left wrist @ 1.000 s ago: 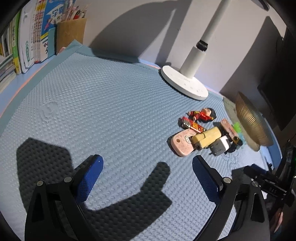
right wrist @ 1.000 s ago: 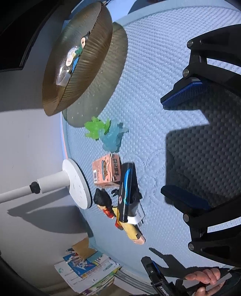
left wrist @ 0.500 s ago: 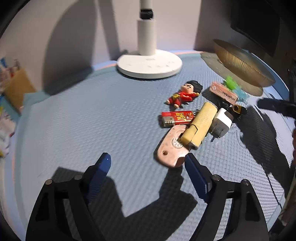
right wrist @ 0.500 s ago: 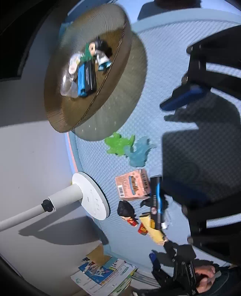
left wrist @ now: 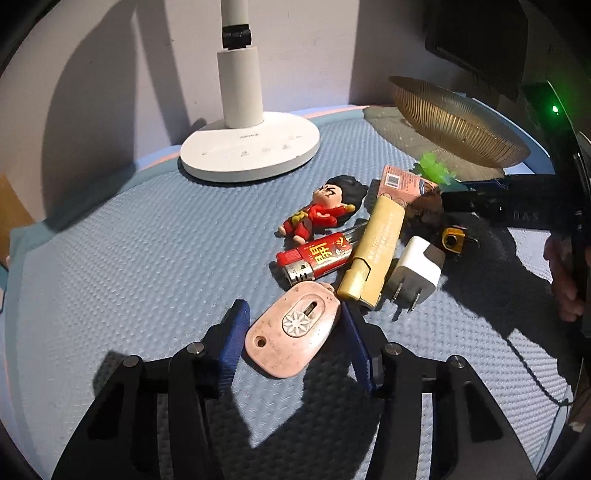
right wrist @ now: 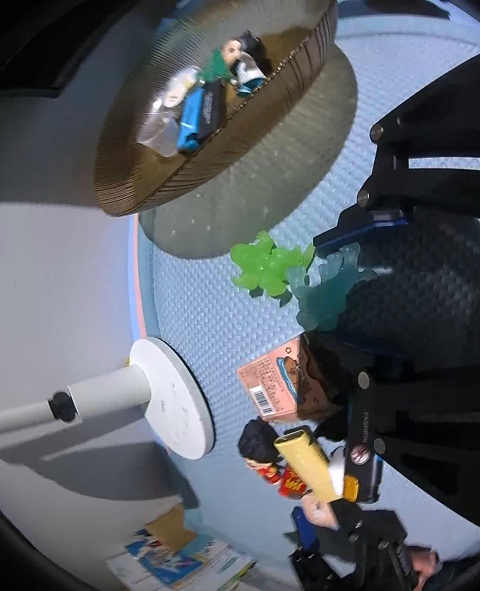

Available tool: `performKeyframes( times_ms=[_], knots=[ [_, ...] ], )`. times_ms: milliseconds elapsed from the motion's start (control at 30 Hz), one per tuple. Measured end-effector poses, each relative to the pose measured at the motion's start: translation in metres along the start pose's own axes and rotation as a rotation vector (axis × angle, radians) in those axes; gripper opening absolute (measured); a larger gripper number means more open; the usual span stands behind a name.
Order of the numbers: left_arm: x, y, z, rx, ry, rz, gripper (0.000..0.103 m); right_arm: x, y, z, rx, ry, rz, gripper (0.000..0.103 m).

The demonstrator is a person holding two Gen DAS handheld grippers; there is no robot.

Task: Organize rigid objects
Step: 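Grasp the pink key-shaped tag with the left gripper while the right grasps the translucent blue figure, then carry tag and blue figure over the amber bowl and open both grippers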

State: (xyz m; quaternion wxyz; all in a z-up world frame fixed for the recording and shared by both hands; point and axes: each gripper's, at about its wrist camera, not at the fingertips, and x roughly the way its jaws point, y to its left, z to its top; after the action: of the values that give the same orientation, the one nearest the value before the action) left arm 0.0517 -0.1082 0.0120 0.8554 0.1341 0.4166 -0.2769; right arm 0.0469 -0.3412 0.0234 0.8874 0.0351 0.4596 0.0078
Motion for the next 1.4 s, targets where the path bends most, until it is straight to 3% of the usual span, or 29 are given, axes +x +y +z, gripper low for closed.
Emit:
performKeyframes(
  times_ms=[200, 400, 767, 867, 1067, 1100, 1167, 1267, 1400],
  knots=[
    [-0.021, 0.0, -0.009, -0.046, -0.026, 0.007, 0.048, -0.03, -0.011, -0.017, 0.055, -0.038, 0.045, 0.043],
    [-0.056, 0.004, -0.033, -0.154, -0.048, 0.005, 0.048, -0.078, -0.013, -0.052, 0.008, -0.06, 0.089, 0.043],
    [-0.055, -0.02, -0.072, -0.183, 0.003, 0.081, 0.048, -0.076, 0.007, -0.114, -0.113, -0.01, 0.093, 0.043],
    [-0.059, -0.021, -0.074, -0.183, -0.011, 0.084, 0.048, -0.079, 0.008, -0.121, -0.117, -0.008, 0.111, 0.06],
    [-0.057, -0.02, -0.074, -0.187, -0.008, 0.091, 0.048, -0.08, 0.004, -0.121, -0.042, -0.023, 0.134, 0.06],
    [-0.057, -0.021, -0.074, -0.183, -0.008, 0.096, 0.048, -0.079, 0.004, -0.12, -0.03, -0.021, 0.13, 0.06],
    [-0.057, -0.022, -0.073, -0.178, -0.007, 0.103, 0.048, -0.077, 0.008, -0.117, -0.031, -0.025, 0.091, 0.039],
    [-0.06, -0.024, -0.072, -0.178, -0.013, 0.106, 0.048, -0.079, 0.019, -0.116, -0.087, -0.038, 0.014, 0.037],
    [-0.079, -0.034, -0.05, -0.15, -0.062, 0.096, 0.048, -0.106, 0.012, -0.106, -0.074, -0.099, 0.017, 0.037]
  ],
)
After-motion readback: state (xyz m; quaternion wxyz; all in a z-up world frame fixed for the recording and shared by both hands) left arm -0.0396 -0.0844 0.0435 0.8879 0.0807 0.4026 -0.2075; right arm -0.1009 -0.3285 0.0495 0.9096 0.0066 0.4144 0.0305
